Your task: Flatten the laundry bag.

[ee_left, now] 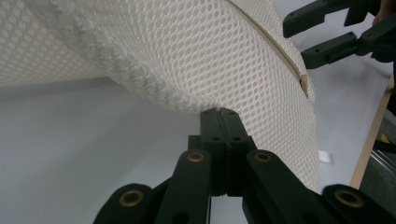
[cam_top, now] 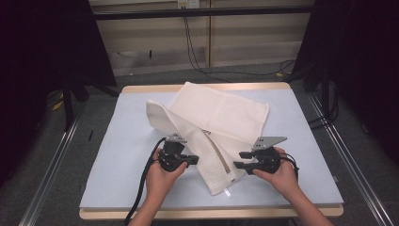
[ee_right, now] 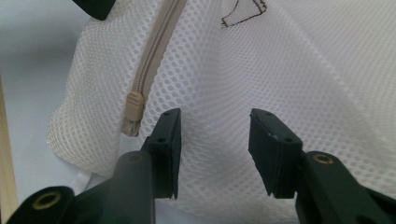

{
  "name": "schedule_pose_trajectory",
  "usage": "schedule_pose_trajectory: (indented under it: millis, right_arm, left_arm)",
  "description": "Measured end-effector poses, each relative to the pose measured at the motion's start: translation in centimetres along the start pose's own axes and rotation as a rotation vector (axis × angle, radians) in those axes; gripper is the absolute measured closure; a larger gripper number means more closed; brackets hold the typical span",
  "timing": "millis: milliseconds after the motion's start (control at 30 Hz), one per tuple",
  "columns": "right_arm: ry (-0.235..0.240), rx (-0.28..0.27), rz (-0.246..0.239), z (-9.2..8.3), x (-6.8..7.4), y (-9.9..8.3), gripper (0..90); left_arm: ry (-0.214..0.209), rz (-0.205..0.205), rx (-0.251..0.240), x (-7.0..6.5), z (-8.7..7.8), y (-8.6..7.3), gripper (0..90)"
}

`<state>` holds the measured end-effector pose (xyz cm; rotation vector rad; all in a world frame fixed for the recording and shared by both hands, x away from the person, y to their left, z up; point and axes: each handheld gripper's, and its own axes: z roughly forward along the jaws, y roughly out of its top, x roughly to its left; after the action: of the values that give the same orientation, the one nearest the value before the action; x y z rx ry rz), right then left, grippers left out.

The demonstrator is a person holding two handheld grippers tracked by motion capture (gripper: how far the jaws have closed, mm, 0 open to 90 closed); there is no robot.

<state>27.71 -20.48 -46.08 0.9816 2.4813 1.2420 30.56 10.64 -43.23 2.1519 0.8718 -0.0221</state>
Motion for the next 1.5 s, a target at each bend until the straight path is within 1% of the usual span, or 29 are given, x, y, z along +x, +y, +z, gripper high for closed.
schedule_pose_trajectory:
  millis: [67,133,200,367,433,467,500,533,600,633,667,700,733,767,800,833,867,933,967,1000,1100,1133,1167,1200,1233,1300,1367,1467,1500]
  right_arm:
    - [-0.001,0.021,0.000,0.6,0.0,-0.2,52.9]
    - [0.003,0.035,-0.009,1.0,0.1,-0.3,53.8]
    - [0.006,0.038,-0.021,1.3,0.2,-0.3,54.3]
    - [0.015,0.049,-0.037,1.7,0.3,-0.3,54.7]
    - [0.015,0.066,-0.054,1.8,0.3,-0.5,57.4]
    - [0.015,0.066,-0.054,1.8,0.3,-0.5,57.4]
    - [0.013,0.069,-0.056,1.9,0.3,-0.6,59.7]
    - [0.013,0.069,-0.056,1.9,0.3,-0.6,59.7]
    - [0.024,0.076,-0.065,2.0,0.3,-0.6,61.0]
    - [0.018,0.085,-0.075,2.1,0.5,-0.6,63.3]
    - [0.018,0.085,-0.075,2.1,0.5,-0.6,63.3]
    - [0.015,0.089,-0.086,2.2,0.5,-0.6,69.7]
    - [0.015,0.089,-0.086,2.2,0.5,-0.6,69.7]
    - [0.015,0.099,-0.098,2.2,0.4,-0.7,75.9]
    - [0.015,0.099,-0.098,2.2,0.4,-0.7,75.9]
    - [0.018,0.098,-0.105,2.2,0.3,-0.7,79.0]
    - [0.026,0.102,-0.098,2.1,0.1,-0.7,81.0]
    - [0.028,0.112,-0.098,2.1,0.1,-0.6,84.5]
    - [0.025,0.119,-0.099,2.1,0.1,-0.5,85.7]
    - [0.025,0.119,-0.099,2.1,0.1,-0.5,85.7]
    - [0.018,0.125,-0.096,2.1,0.1,-0.3,86.5]
    - [0.019,0.123,-0.102,2.1,0.0,-0.3,86.7]
    - [0.023,0.126,-0.093,2.0,-0.1,-0.3,86.9]
    - [0.023,0.121,-0.098,2.0,-0.2,-0.2,87.1]
    - [0.017,0.122,-0.097,1.9,-0.2,-0.2,87.2]
    - [0.030,0.126,-0.098,1.6,-0.5,-0.1,87.6]
    - [0.024,0.137,-0.113,0.9,-0.9,0.0,87.8]
    - [0.025,0.129,-0.104,0.3,-1.4,-0.2,87.8]
    - [0.025,0.129,-0.102,-0.1,-1.6,-0.2,87.8]
  left_arm:
    - [0.001,0.003,-0.017,0.0,-0.1,-0.1,90.0]
    - [0.000,0.003,-0.016,-0.1,-0.3,-0.2,90.0]
    - [-0.007,0.000,-0.012,-0.1,-0.4,-0.3,89.9]
    - [-0.004,0.000,-0.019,0.0,-0.6,-0.4,89.5]
    - [-0.005,-0.004,-0.028,0.1,-0.8,-0.5,88.1]
    - [-0.011,-0.003,-0.026,0.2,-0.8,-0.5,88.1]
    - [-0.012,-0.002,-0.020,0.3,-0.9,-0.5,87.7]
    - [-0.016,-0.008,-0.026,0.3,-0.9,-0.6,87.7]
    - [-0.022,-0.013,-0.013,0.4,-0.9,-0.7,87.9]
    - [-0.019,-0.014,-0.015,0.4,-0.9,-0.7,88.0]
    - [-0.019,-0.014,-0.015,0.4,-0.9,-0.7,87.8]
    - [-0.022,-0.015,-0.018,0.4,-0.9,-0.8,87.1]
    - [-0.022,-0.015,-0.018,0.4,-0.9,-0.8,85.4]
    - [-0.019,-0.018,-0.017,0.5,-1.0,-0.8,82.5]
    - [-0.007,-0.012,-0.011,0.6,-1.1,-0.9,82.5]
    - [0.014,-0.010,0.002,0.7,-1.3,-0.9,79.8]
    - [0.026,-0.010,0.008,0.8,-1.6,-1.0,73.8]
    - [0.034,-0.015,-0.018,1.2,-2.1,-1.1,69.6]
    - [0.036,-0.027,-0.035,1.4,-2.3,-1.2,66.4]
    - [0.034,-0.024,-0.032,1.6,-2.6,-1.3,66.4]
    - [0.045,-0.046,-0.060,2.3,-3.3,-1.6,62.9]
    - [0.045,-0.053,-0.060,2.5,-3.5,-1.7,61.9]
    - [0.055,-0.059,-0.068,2.7,-3.7,-1.9,61.3]
    - [0.056,-0.063,-0.065,2.9,-3.9,-2.0,60.3]
    - [0.059,-0.069,-0.073,3.3,-4.1,-2.2,59.9]
    - [0.068,-0.079,-0.080,3.6,-4.3,-2.4,57.4]
    - [0.080,-0.082,-0.082,4.0,-4.7,-2.6,57.5]
    - [0.089,-0.100,-0.095,4.5,-5.1,-2.9,57.1]
    - [0.101,-0.098,-0.093,4.8,-5.3,-3.0,57.1]
